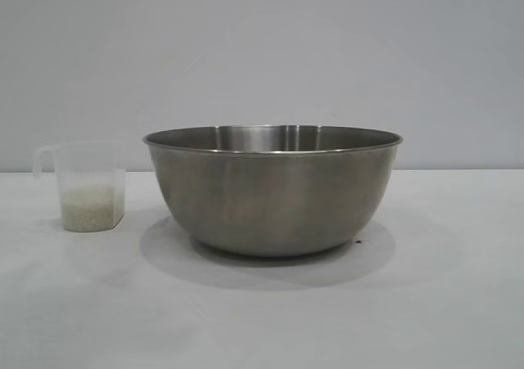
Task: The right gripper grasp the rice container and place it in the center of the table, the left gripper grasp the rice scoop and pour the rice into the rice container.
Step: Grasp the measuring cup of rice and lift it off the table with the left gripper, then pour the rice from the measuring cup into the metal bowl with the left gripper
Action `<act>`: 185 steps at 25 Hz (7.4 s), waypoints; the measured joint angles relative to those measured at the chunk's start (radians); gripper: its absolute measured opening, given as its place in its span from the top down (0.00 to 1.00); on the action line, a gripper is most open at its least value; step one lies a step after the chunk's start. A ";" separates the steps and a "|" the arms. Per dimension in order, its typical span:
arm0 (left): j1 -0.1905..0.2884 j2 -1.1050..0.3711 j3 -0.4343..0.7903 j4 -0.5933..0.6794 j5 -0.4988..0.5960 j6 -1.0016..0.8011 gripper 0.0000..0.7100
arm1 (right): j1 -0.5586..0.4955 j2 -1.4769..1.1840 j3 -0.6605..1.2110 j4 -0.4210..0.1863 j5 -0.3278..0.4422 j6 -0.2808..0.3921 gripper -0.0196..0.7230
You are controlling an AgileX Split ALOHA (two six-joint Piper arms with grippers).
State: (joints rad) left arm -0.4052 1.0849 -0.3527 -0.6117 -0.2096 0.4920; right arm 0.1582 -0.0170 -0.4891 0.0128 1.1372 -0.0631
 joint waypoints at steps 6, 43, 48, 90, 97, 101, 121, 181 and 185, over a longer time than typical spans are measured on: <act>-0.050 0.063 0.064 0.000 -0.226 -0.012 0.36 | 0.000 0.000 0.000 0.000 0.000 0.000 0.38; -0.052 0.735 0.147 0.291 -0.928 -0.496 0.44 | 0.000 0.000 0.000 0.000 0.000 -0.002 0.38; -0.052 0.752 0.096 0.266 -0.928 -0.411 0.66 | 0.000 0.000 0.000 0.000 0.000 -0.002 0.38; 0.053 0.892 -0.039 0.343 -0.928 -0.371 0.67 | 0.000 0.000 0.000 0.000 0.000 -0.002 0.38; 0.053 0.892 -0.044 0.343 -0.928 -0.373 0.67 | 0.000 0.000 0.000 0.000 0.000 -0.002 0.38; 0.053 0.910 -0.074 0.343 -0.930 -0.364 0.67 | 0.000 0.000 0.000 0.000 0.000 -0.002 0.38; 0.061 0.974 -0.180 0.347 -0.928 -0.296 0.67 | 0.000 0.000 0.000 0.000 0.000 -0.002 0.38; 0.142 0.858 -0.503 1.273 -0.919 0.492 1.00 | 0.000 0.000 0.000 0.000 0.000 -0.002 0.38; 0.142 0.858 -0.505 1.332 -0.919 0.636 1.00 | 0.000 0.000 0.000 0.000 0.000 -0.002 0.38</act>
State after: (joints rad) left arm -0.2632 1.9433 -0.8575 0.7202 -1.1290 1.1278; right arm 0.1582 -0.0170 -0.4891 0.0128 1.1372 -0.0648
